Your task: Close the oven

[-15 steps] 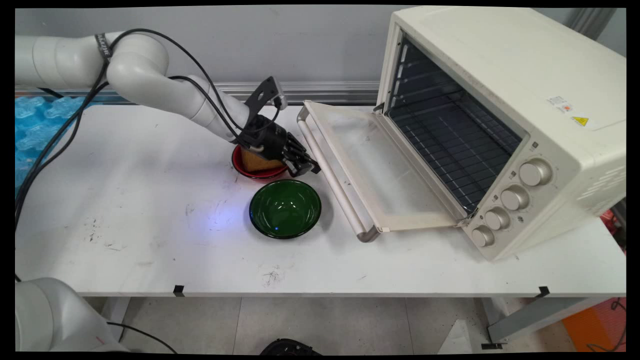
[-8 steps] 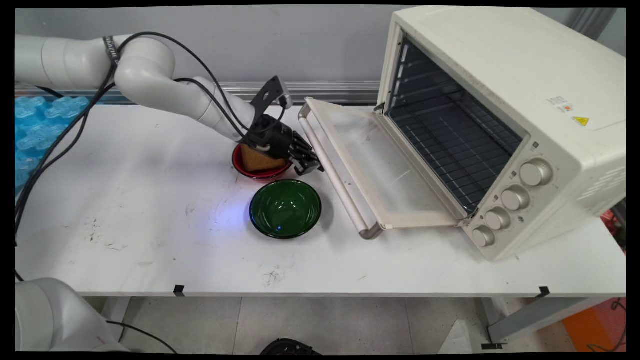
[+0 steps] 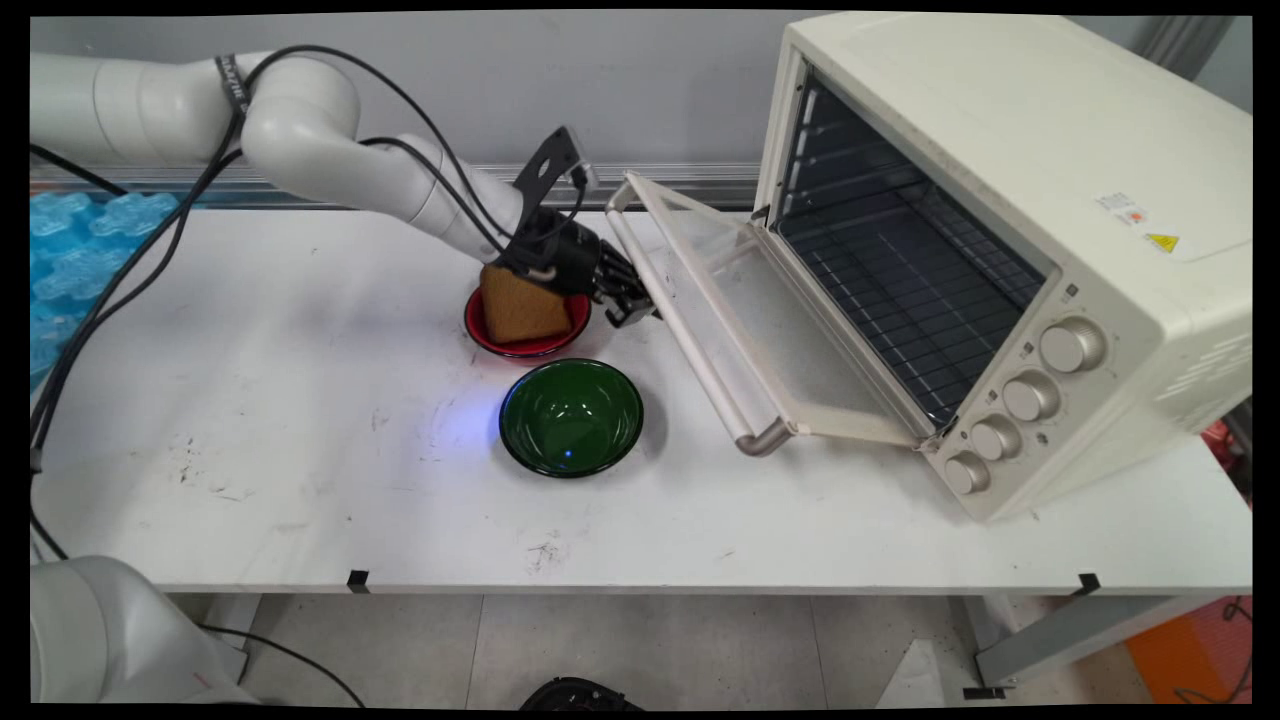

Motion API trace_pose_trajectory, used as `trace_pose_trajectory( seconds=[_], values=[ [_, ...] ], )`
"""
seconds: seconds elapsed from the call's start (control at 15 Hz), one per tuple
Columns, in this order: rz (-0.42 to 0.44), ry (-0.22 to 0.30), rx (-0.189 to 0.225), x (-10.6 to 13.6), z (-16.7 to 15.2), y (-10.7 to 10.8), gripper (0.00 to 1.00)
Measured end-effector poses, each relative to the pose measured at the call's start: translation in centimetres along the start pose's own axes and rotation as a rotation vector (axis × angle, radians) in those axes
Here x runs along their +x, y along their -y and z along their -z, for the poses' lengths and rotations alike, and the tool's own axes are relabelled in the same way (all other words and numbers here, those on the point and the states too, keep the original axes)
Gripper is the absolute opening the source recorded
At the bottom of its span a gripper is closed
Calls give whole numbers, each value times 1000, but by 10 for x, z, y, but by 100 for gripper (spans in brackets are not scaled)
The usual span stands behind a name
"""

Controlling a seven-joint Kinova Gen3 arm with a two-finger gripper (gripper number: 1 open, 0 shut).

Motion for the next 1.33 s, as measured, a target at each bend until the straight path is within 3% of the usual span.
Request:
trace_pose_trajectory(
  seconds=[0.87, 1.33],
  values=[
    [-31, -87, 14, 73, -1, 15, 0],
    [-36, -101, 14, 102, -11, 24, 0]
  ],
)
